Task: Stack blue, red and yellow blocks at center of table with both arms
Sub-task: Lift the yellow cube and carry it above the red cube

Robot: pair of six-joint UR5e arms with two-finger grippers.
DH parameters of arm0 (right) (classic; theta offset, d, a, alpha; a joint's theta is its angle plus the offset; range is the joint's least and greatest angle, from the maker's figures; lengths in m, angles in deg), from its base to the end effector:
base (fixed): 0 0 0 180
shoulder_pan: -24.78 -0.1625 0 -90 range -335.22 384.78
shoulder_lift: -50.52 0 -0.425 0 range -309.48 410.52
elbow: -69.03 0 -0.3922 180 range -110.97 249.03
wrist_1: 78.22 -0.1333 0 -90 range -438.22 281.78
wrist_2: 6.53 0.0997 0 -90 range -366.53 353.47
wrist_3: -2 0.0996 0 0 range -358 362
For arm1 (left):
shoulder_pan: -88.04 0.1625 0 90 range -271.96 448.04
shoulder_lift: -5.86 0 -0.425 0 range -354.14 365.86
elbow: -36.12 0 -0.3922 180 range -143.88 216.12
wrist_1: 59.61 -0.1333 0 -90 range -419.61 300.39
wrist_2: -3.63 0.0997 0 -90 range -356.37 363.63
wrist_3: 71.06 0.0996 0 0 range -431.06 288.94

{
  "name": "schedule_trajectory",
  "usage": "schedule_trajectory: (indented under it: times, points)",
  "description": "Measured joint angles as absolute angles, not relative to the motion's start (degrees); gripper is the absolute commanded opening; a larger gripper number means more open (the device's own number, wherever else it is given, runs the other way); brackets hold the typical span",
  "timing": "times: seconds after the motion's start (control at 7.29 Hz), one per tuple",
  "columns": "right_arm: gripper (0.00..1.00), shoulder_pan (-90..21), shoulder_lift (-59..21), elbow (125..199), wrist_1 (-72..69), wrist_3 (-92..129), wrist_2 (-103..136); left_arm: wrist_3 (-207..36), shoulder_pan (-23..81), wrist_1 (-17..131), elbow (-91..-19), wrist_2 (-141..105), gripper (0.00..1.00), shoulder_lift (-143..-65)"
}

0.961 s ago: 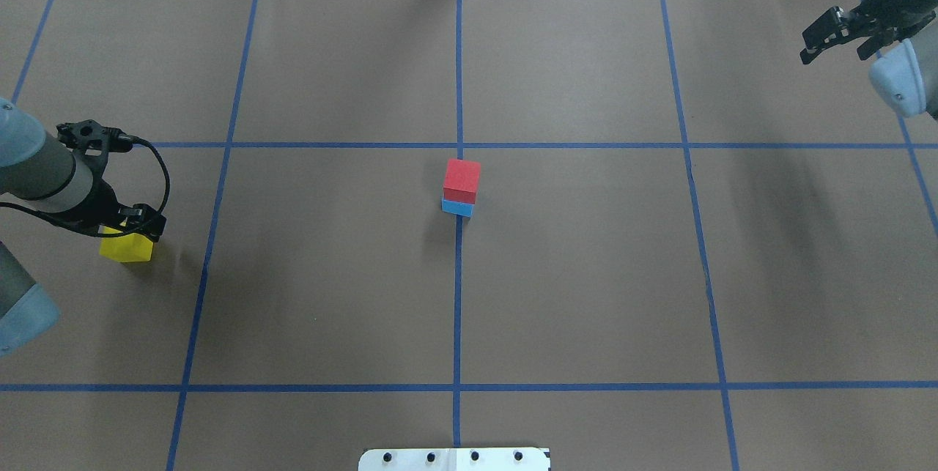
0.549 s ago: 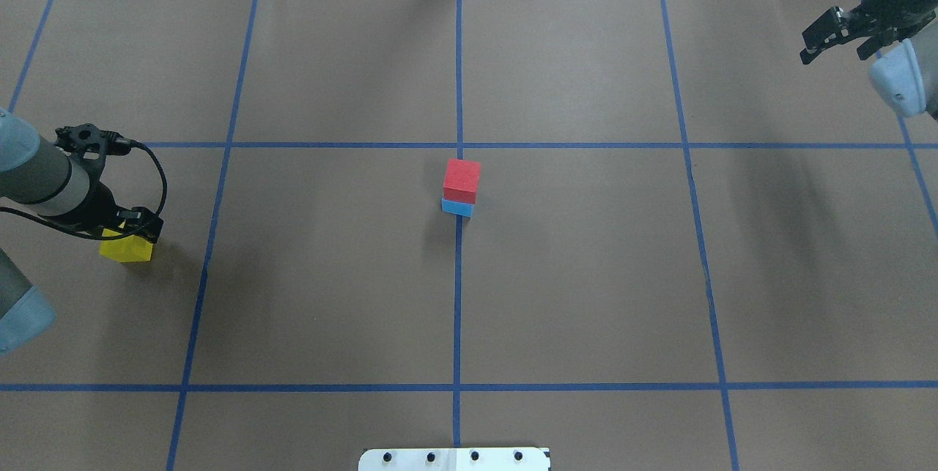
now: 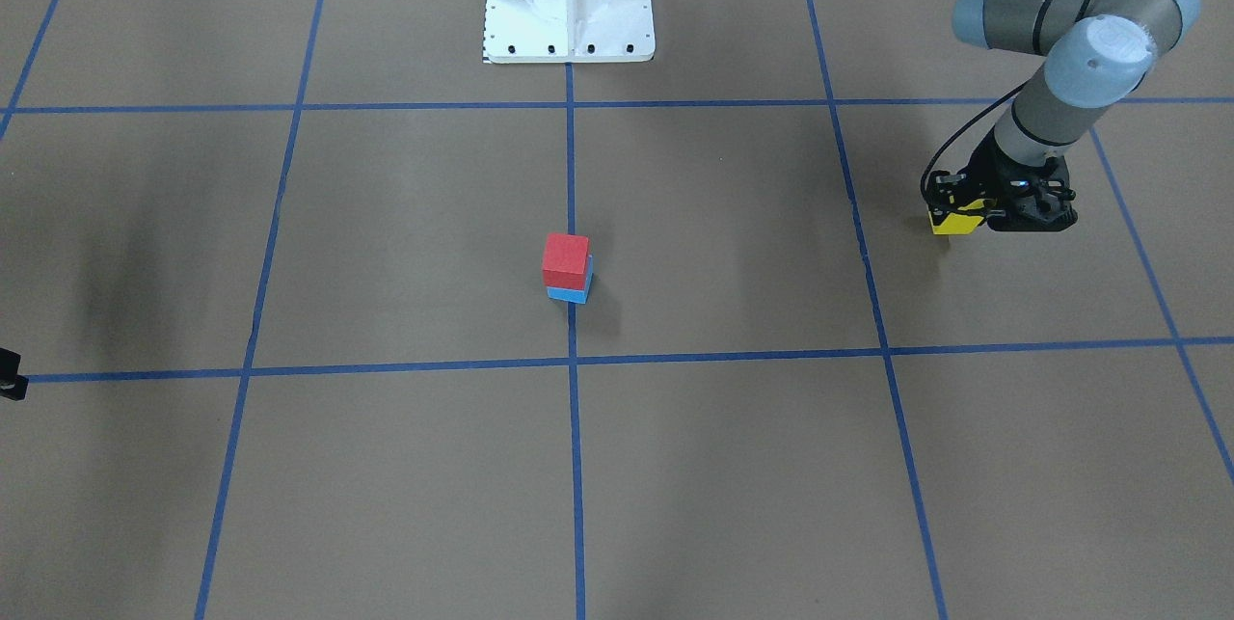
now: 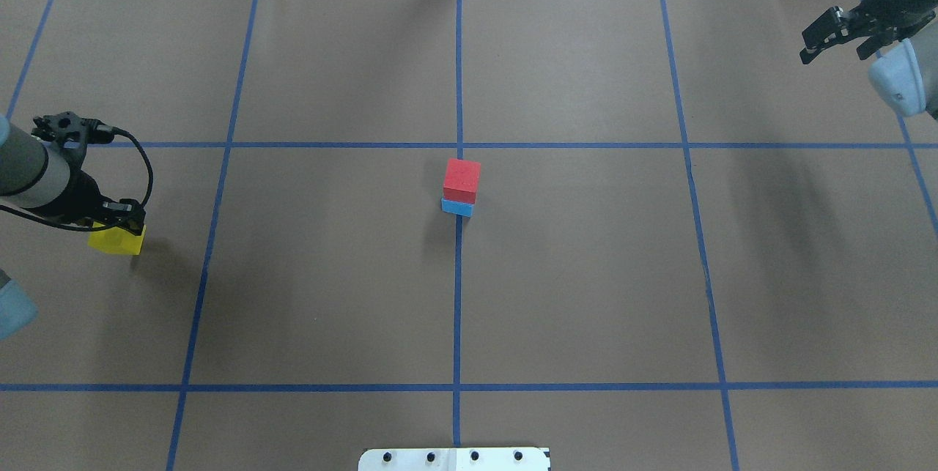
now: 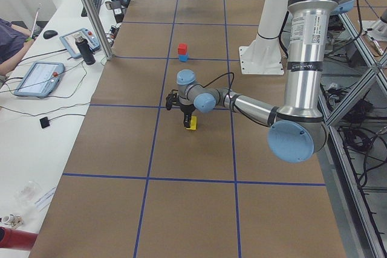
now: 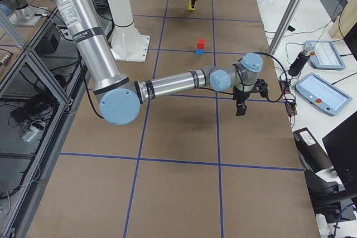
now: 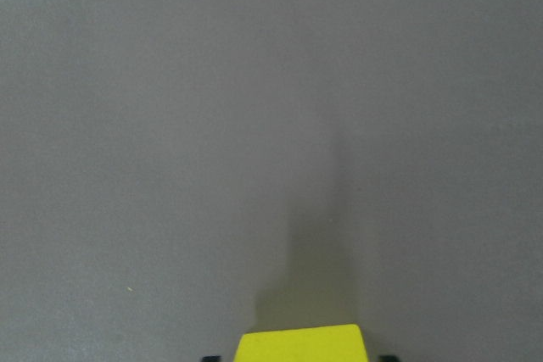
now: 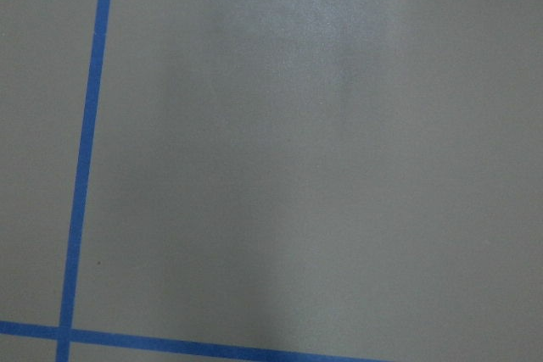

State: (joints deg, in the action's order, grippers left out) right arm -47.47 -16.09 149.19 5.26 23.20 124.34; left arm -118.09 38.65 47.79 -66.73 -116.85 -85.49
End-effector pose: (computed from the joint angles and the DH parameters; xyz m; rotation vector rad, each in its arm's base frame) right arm -0.1392 -0.6584 0.4972 0.0807 -0.7769 -0.0678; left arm 0.2757 -0.4487 0.5120 0.0295 0.7460 0.0399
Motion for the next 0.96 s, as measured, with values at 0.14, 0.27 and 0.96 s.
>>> schedule_trajectory:
  times: [0.14,0.27,0.96]
  points:
    - [0.99,-47.5,-16.0,149.2,5.3,23.2,124.4,-117.9,36.5,44.5,-69.0,-118.3,0.0,-85.9]
    - [0.99,-47.5,-15.8,149.2,5.3,23.3,124.4,-117.6,34.9,38.8,-71.9,-119.2,0.0,-87.9]
    - [0.99,-47.5,-15.6,149.2,5.4,23.2,124.3,-118.1,39.8,14.1,-61.9,-119.5,0.0,-125.2]
